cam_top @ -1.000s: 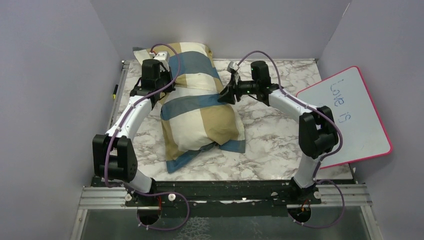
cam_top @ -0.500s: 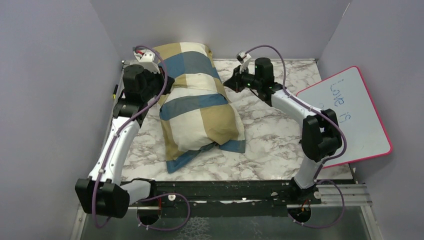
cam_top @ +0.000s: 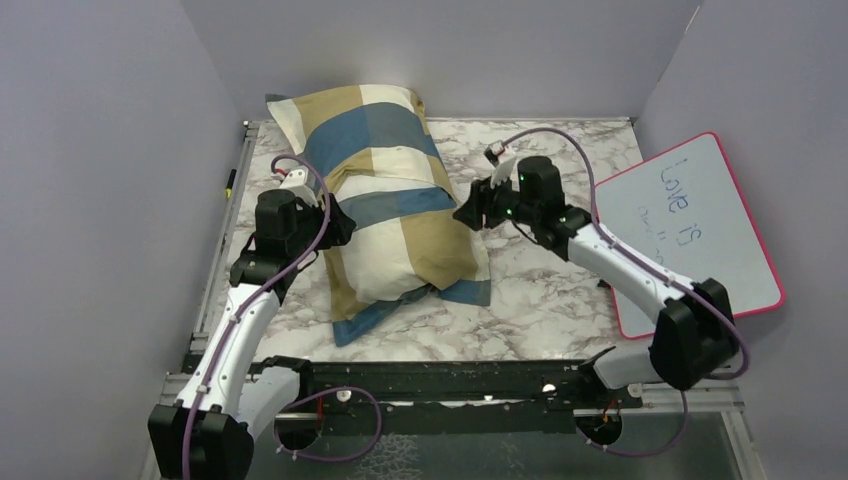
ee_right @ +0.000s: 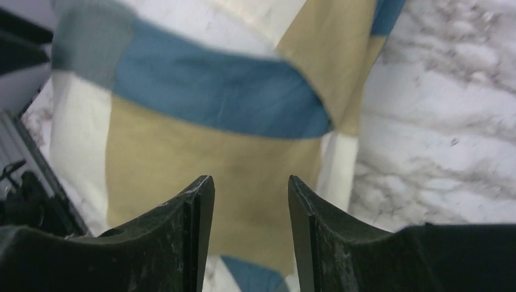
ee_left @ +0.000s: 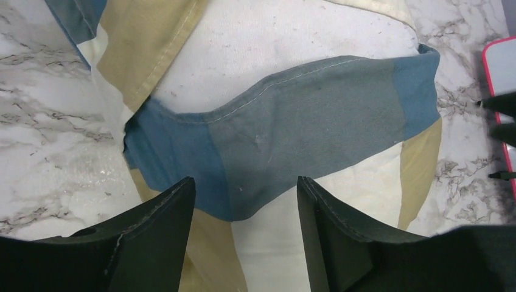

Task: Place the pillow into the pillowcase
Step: Stuff the pillow into the pillowcase, then smooth out the pillow in the pillowcase.

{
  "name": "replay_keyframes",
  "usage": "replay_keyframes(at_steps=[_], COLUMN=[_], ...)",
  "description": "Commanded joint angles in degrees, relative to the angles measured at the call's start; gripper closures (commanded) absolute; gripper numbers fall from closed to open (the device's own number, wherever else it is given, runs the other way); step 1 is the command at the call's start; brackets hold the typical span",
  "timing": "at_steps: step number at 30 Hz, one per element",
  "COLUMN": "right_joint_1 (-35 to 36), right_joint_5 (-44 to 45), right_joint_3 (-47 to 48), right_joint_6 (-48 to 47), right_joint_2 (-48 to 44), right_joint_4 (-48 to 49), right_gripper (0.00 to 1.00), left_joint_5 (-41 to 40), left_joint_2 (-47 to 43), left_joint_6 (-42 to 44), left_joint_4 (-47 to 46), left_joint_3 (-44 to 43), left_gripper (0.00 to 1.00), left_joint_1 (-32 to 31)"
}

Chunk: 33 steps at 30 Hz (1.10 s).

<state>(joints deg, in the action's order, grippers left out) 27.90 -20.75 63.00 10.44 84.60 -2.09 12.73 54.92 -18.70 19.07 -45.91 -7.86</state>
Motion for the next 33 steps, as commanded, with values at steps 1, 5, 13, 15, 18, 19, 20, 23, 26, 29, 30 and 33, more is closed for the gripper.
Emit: replay_keyframes(at_steps=[1,5,13,15,18,19,20,23,26,29,30,33], right_joint_1=[5.21,12.51,14.13,13.61,11.71,11.45,11.05,10.29,8.97,6.39,5.3,2.81], right_joint_5=[3.93,11.48,32.17,33.56,29.15,28.43,27.96,26.97,22.32,20.09,22.86,33.49], right_joint_3=[-10.28,-19.59,-27.35,-26.86,-27.26,-28.04,-28.7,-29.1,-29.7,-27.82,-25.55,-20.63], right_joint_6=[-1.34,-0.68,9.94,10.68,12.74,13.37,13.76,13.95,13.37,13.38,13.38,12.2], right_joint_2=[-10.66,-17.89,-17.76,-15.97,-11.28,-9.94,-8.52,-4.7,-2.92,-5.67,-7.7,-16.13], right_joint_4=[-2.24,-1.9,-0.55,-0.33,2.4,4.36,5.84,8.88,13.47,11.11,6.05,-4.0], right_gripper=[0.47,0.46,0.36,0.33,0.3,0.3,0.3,0.3,0.44,0.98,1.0,1.0], left_joint_5=[-3.71,-8.89,-9.5,-7.85,-4.23,-2.89,-2.42,-2.11,-2.89,-10.02,-13.0,-20.16], left_joint_2=[-3.33,-3.67,-7.42,-7.41,-7.08,-6.85,-6.59,-4.77,-3.43,-4.32,-4.71,-4.63], left_joint_6=[-3.59,-8.98,-17.51,-18.0,-18.25,-18.19,-18.22,-18.87,-16.77,-10.67,-8.39,-3.49], left_joint_4=[0.9,4.64,3.87,2.11,-4.18,-6.99,-9.25,-12.84,-11.31,-6.14,-4.57,-2.12], left_joint_3=[1.88,2.84,10.99,13.63,18.85,20.51,22.0,23.82,21.01,13.93,11.32,5.78], left_gripper=[0.34,0.31,0.29,0.27,0.22,0.22,0.22,0.35,0.85,1.0,1.0,1.0], left_joint_1=[0.29,0.34,0.37,0.32,0.31,0.34,0.37,0.3,0.37,0.36,0.35,0.33])
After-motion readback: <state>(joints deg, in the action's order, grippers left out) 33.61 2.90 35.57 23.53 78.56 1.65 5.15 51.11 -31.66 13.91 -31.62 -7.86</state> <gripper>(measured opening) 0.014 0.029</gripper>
